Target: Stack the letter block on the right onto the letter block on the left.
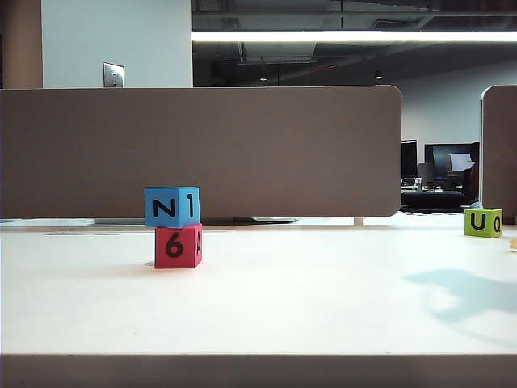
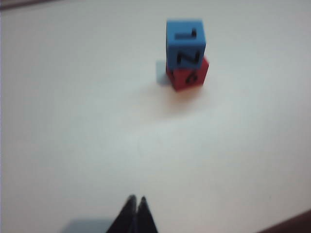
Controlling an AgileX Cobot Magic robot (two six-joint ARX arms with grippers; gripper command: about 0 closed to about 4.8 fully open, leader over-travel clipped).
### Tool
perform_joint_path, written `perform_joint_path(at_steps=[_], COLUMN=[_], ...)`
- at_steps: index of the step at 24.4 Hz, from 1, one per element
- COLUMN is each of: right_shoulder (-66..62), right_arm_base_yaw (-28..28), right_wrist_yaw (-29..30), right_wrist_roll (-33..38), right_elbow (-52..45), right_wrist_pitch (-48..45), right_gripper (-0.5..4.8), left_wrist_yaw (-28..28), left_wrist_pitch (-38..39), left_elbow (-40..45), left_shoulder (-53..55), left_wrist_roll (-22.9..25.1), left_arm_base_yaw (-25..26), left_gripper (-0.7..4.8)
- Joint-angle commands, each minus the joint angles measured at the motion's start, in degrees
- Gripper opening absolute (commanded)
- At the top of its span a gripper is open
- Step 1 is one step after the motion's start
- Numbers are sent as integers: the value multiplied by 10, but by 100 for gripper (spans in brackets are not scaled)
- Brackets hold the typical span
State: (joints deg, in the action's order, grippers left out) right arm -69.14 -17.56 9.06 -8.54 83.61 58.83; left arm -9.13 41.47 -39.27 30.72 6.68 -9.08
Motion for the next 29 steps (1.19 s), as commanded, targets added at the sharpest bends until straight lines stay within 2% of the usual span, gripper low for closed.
perform_joint_path(at_steps=[1, 6, 8, 10, 12, 13, 14, 17, 19, 22, 29], right_shoulder=[90, 235, 333, 370, 397, 418, 429, 469, 496, 544, 629], right_arm_base_yaw=[-1, 0, 11, 17, 18, 18, 19, 20, 20, 20, 20], right_wrist_yaw=[-49, -100, -132, -149, -191, -221, -237, -221, -205, -174, -143], right_wrist_roll=[-8, -19, -25, -24, -12, 17, 29, 51, 55, 56, 56], right_elbow=[-85, -261, -421, -494, -548, -590, -616, -675, -706, -745, -791], right_wrist_pitch=[-106, -259, -380, -411, -410, -431, -459, -530, -565, -592, -590], right_gripper=[47, 50, 50, 50, 50, 51, 50, 43, -8, -8, -8], left_wrist_yaw=[-37, -42, -37, 0, 35, 61, 70, 52, 25, -3, 3], left_wrist_pitch=[-34, -115, -160, -165, -172, -193, -214, -278, -313, -358, -492], left_elbow=[42, 92, 125, 140, 151, 163, 175, 214, 238, 271, 323], left_shoulder=[-17, -39, -43, -41, -41, -43, -44, -46, -46, -47, -51], left_wrist_roll=[-1, -23, -24, -40, -96, -115, -108, -75, -73, -73, -88], left_arm_base_yaw=[1, 1, 1, 1, 1, 1, 1, 1, 1, 1, 1], left_gripper=[-6, -6, -6, -6, -6, -6, -6, -6, -6, -6, -6])
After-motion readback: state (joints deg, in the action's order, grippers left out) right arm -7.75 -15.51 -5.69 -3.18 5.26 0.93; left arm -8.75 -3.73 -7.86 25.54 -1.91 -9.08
